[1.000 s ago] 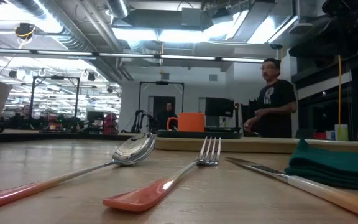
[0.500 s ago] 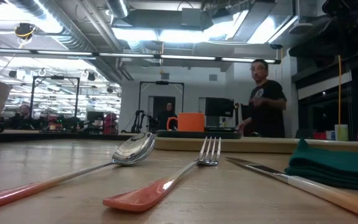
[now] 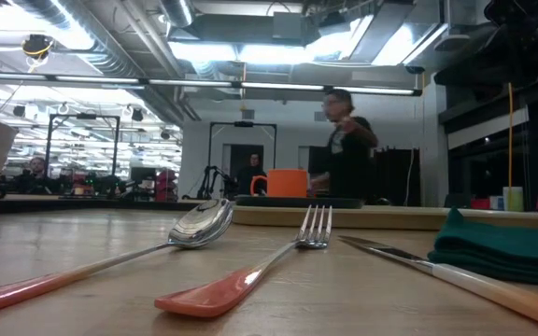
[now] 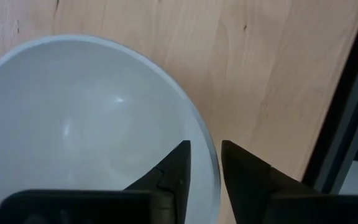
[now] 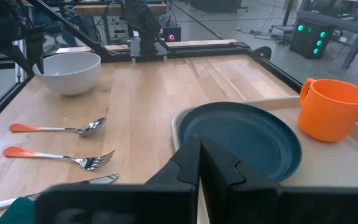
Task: Set up tray
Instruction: Put the white bowl on the blue plate on the serving tray
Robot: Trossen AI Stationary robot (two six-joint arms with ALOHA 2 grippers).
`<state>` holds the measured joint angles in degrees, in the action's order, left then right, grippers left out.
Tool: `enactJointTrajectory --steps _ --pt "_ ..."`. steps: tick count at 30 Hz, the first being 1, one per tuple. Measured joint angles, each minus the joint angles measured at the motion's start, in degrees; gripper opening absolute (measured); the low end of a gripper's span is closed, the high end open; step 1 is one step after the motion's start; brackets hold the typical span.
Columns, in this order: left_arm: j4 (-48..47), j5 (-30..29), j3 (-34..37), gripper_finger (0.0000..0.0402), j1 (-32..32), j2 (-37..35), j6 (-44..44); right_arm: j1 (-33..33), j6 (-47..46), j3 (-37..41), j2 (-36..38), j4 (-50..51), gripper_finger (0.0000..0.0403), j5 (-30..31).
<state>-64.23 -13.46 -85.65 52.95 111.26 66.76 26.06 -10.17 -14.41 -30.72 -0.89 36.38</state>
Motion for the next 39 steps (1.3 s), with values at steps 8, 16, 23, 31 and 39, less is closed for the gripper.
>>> enactJointTrajectory --steps 8,16,23,31,39 --pt "-0.2 0.0 0.0 0.0009 0.0 0.0 -3.1 0.0 0.1 0.0 0.0 0.2 0.0012 0.0" --pt "-0.3 -0.3 0.0 0.0004 0.0 0.0 -4.0 0.0 0.1 0.0 0.0 2.6 0.0012 0.0" --pt "-1.1 1.2 0.0 0.0003 -1.5 0.0 -6.5 0.0 0.1 0.0 0.0 2.6 0.0012 0.0" --pt "-1.9 1.1 0.0 0.0003 -5.0 -3.1 -15.8 0.0 1.6 0.0 0.0 2.5 0.0012 0.0" --pt "-5.1 -0.4 0.0 0.0002 -10.5 -8.9 -26.4 0.0 1.5 0.0 0.0 2.3 0.0012 -3.4"
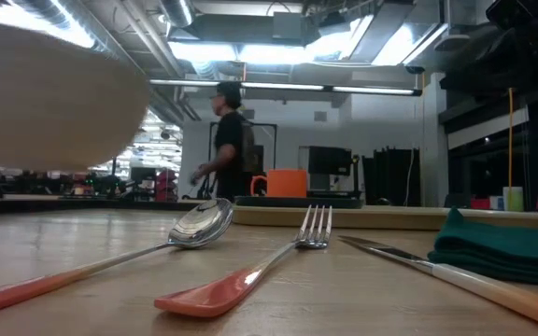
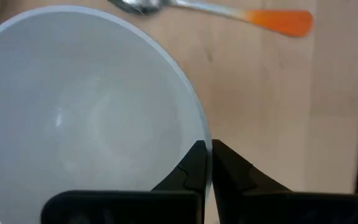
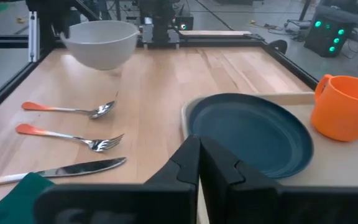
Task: Set up tray
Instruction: Put the white bowl on the blue plate on the serving tray
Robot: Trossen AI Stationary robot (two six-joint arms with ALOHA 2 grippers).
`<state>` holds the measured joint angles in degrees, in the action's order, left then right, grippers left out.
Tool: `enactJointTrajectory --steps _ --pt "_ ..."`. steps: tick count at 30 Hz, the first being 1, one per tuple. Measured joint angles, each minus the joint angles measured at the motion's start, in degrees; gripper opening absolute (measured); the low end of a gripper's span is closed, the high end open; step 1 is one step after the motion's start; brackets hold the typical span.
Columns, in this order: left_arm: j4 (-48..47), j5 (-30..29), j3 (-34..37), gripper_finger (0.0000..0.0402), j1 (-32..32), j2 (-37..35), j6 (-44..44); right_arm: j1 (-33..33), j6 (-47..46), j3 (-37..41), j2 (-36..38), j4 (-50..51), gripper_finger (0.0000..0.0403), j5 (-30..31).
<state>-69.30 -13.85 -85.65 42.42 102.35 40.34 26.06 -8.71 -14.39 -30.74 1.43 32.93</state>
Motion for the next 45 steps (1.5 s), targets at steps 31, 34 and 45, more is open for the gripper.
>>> enactJointTrajectory --steps 31,34,45 --pt "0.2 -0.9 0.0 0.0002 -21.6 -6.8 -37.5 0.0 3.4 0.0 0.0 -0.7 0.0012 2.0" --pt "0.4 0.5 0.0 0.0002 -24.3 -6.8 -40.9 0.0 4.5 0.0 0.0 -0.7 0.0012 2.0" --pt "2.2 3.6 0.0 0.0003 -34.1 -6.8 -51.5 0.0 4.7 0.0 0.0 -0.7 0.0012 2.0"
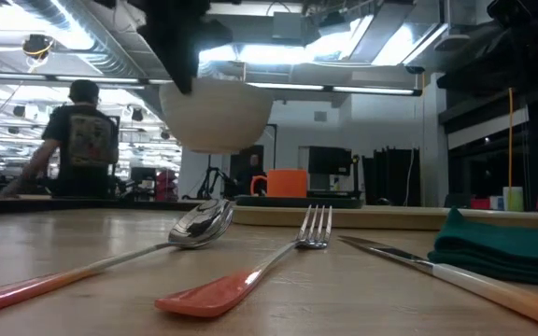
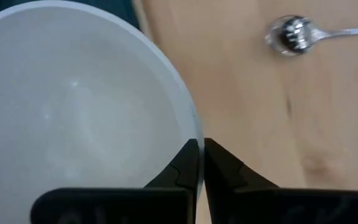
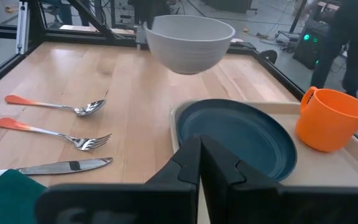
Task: Set up tray
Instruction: Put the white bowl on the blue plate on the serving tray
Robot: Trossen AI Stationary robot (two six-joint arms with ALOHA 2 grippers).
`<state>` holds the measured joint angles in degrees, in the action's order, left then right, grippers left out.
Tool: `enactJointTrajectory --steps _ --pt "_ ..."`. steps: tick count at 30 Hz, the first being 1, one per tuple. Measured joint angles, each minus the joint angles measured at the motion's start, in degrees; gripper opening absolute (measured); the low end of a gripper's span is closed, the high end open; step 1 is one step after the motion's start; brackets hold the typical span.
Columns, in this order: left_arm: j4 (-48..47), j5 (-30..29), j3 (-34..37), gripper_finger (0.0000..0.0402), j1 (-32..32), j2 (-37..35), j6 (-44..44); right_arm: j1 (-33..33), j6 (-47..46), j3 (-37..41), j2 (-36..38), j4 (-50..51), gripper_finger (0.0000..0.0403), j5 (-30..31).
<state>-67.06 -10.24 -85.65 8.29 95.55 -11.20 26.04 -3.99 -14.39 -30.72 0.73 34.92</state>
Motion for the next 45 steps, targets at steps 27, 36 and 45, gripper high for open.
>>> enactJointTrajectory --steps 27,36,45 --pt "5.6 5.5 0.0 0.0003 -15.2 0.0 -15.4 0.0 -1.6 0.0 0.0 0.9 0.0012 0.0" --pt "10.4 5.5 0.0 0.0003 -18.7 0.0 -21.1 0.0 -1.7 0.0 0.0 0.9 0.0012 0.0" --pt "13.5 8.9 0.0 0.0003 -20.4 2.7 -22.5 0.0 -1.7 0.0 0.0 0.3 0.0012 0.0"
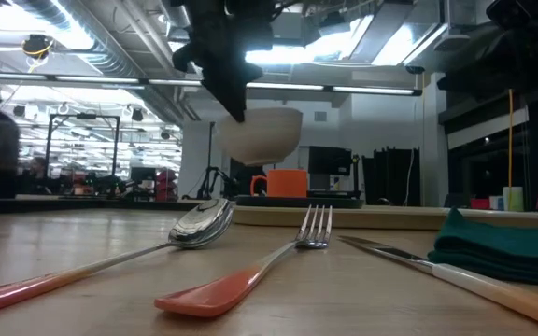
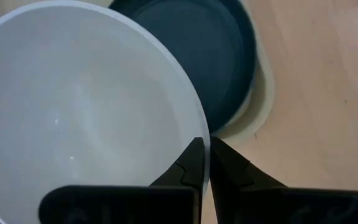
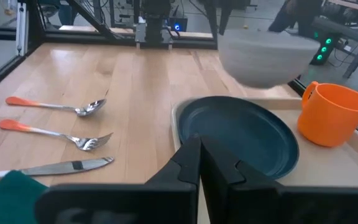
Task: Set up tray
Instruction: Put the white bowl on the blue plate on the serving tray
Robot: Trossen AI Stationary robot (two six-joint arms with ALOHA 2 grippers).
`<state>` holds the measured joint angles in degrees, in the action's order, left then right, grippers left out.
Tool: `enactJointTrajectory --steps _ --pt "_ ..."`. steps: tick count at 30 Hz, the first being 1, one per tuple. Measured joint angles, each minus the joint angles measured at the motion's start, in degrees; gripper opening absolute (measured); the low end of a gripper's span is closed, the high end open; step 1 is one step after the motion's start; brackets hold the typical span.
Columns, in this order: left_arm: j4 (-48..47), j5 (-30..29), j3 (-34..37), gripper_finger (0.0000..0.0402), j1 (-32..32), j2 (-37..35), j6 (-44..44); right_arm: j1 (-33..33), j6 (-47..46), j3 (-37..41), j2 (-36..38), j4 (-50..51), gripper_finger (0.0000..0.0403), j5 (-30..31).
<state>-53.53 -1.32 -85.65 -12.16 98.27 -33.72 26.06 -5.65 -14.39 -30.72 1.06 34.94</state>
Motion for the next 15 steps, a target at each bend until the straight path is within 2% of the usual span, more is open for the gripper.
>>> enactJointTrajectory --steps 6,15 --pt "3.9 1.4 0.0 0.0003 1.2 2.3 -3.0 0.0 0.0 0.0 0.0 -0.1 0.0012 0.0" --pt "7.0 1.1 0.0 0.0003 2.0 7.3 -3.1 0.0 0.0 0.0 0.0 0.0 0.0012 0.0"
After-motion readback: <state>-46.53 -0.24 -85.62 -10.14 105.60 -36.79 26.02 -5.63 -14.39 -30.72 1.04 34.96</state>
